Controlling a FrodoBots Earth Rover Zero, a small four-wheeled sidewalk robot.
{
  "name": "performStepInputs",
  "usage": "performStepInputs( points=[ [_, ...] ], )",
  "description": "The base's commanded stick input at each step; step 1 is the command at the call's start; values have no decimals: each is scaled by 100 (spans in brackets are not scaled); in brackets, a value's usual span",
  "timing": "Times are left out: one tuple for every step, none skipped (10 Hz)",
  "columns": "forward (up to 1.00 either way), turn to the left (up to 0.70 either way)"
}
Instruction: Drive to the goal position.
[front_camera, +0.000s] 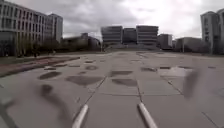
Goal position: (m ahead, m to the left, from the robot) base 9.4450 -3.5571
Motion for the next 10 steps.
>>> performStepInputs(
  points=[
    [100, -27],
    [100, -27],
    [100, -27],
    [100, 0],
    [100, -25],
    [100, -27],
    [100, -27],
    [100, -27],
    [100, -27],
    [100, -27]
  ],
)
